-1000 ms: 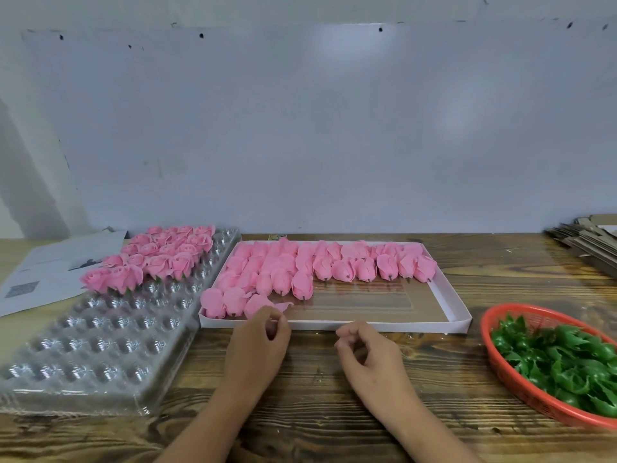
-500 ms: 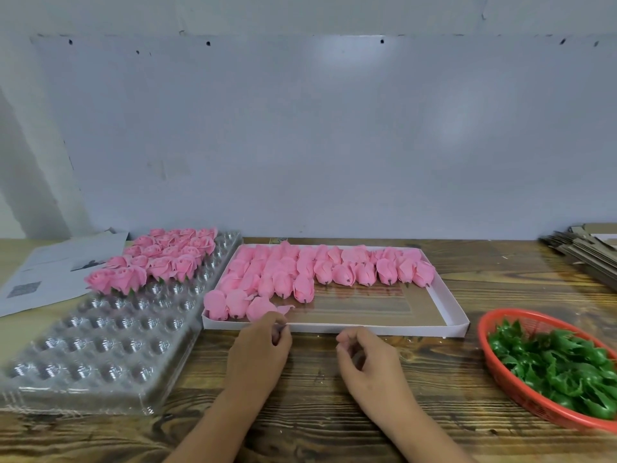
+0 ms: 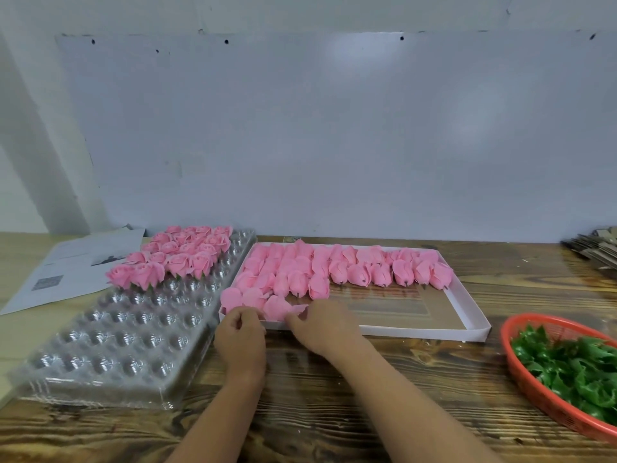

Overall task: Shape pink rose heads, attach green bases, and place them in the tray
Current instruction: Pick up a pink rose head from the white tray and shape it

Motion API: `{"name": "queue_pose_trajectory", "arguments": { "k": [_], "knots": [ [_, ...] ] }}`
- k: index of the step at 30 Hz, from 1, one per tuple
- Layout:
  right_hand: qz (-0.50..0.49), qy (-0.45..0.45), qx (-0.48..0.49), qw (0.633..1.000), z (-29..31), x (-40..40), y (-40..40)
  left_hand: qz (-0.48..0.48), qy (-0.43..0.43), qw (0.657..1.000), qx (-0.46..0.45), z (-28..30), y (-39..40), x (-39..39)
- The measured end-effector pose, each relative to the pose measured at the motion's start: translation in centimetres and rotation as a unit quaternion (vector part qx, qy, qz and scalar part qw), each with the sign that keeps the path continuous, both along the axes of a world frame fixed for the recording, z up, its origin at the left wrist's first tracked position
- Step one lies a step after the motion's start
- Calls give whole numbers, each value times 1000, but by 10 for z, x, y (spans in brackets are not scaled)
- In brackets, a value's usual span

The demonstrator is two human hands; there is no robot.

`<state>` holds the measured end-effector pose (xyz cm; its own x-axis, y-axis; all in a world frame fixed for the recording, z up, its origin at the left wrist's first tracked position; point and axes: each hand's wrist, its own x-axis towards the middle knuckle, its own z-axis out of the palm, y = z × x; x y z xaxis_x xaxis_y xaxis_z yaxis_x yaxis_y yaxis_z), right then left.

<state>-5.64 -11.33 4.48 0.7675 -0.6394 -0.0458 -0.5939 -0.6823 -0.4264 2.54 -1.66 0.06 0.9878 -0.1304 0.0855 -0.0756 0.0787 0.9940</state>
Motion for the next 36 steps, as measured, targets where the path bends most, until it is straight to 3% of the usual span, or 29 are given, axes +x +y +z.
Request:
{"name": "queue_pose_trajectory", "arguments": {
  "k": [5, 22, 36],
  "knots": [
    [17, 22, 27, 999, -7, 18, 4, 8, -2, 1000, -21, -3, -1, 4],
    [29, -103, 147, 983, -6, 31, 2, 7, -5, 1000, -26, -4, -5, 3],
    [11, -91, 117, 989, -7, 53, 5, 11, 0, 1000, -24, -3, -6, 4]
  ]
}}
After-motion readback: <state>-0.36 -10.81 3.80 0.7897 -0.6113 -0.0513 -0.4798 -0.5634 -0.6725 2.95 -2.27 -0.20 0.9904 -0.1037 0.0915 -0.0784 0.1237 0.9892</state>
